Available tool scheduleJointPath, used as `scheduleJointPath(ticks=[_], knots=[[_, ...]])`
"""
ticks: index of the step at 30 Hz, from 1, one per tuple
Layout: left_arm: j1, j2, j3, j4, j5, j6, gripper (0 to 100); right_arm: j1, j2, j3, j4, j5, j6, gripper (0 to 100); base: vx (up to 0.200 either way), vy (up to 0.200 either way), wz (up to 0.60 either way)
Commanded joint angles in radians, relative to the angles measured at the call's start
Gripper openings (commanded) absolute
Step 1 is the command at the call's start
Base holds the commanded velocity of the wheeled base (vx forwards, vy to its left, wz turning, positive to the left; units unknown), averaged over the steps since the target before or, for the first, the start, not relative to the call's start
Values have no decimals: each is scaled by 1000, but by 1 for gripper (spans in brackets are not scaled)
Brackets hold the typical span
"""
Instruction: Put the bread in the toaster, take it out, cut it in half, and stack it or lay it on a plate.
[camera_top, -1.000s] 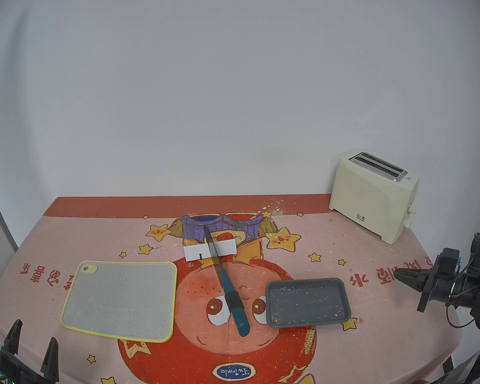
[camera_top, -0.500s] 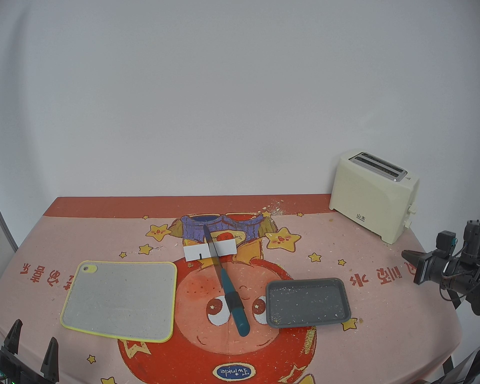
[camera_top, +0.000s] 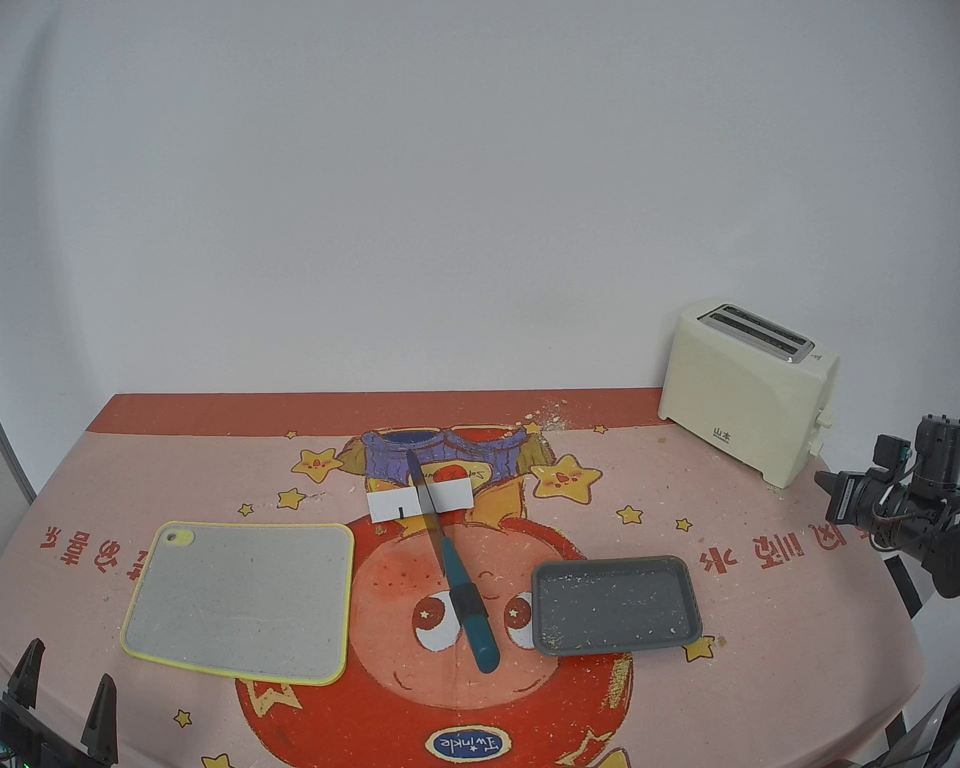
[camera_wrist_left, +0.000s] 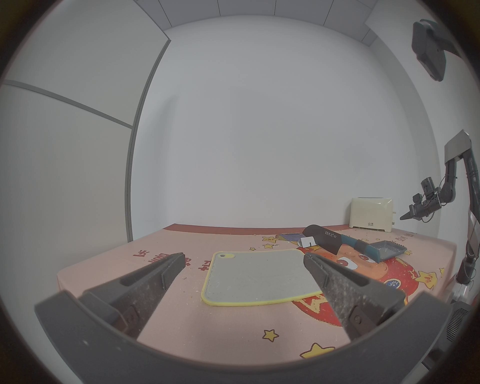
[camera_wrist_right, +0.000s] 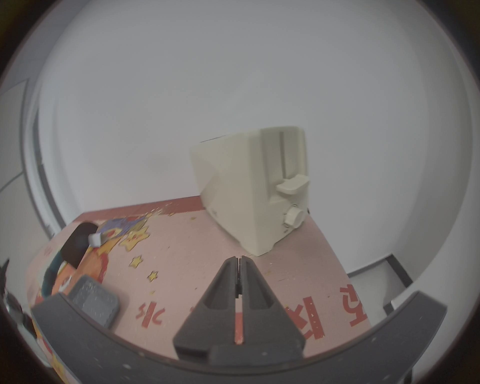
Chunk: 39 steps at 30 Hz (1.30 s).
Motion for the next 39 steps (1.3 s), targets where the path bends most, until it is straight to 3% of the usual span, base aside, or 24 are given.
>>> scheduleJointPath(ticks=[1,7,21,27,31,39], knots=[[-1,-16,18,-1,0,-1,100,-2,65,-42,1,-27,44,0,0,0,0],[1,-16,18,-1,0,-1,100,-31,148,-104,4,-32,81,0,0,0,0],[-1,-16,18,-1,0,-1,100,-53,174,-148,-1,-33,86,0,0,0,0],[-1,-16,18,1,0,-1,100,-53,185,-174,-2,-59,89,0,0,0,0],[-1,-16,18,-1,0,-1,100,-49,208,-194,-2,-64,139,0,0,0,0],[-1,-16,18,-1,0,-1,100,-53,211,-207,-2,-63,149,0,0,0,0]])
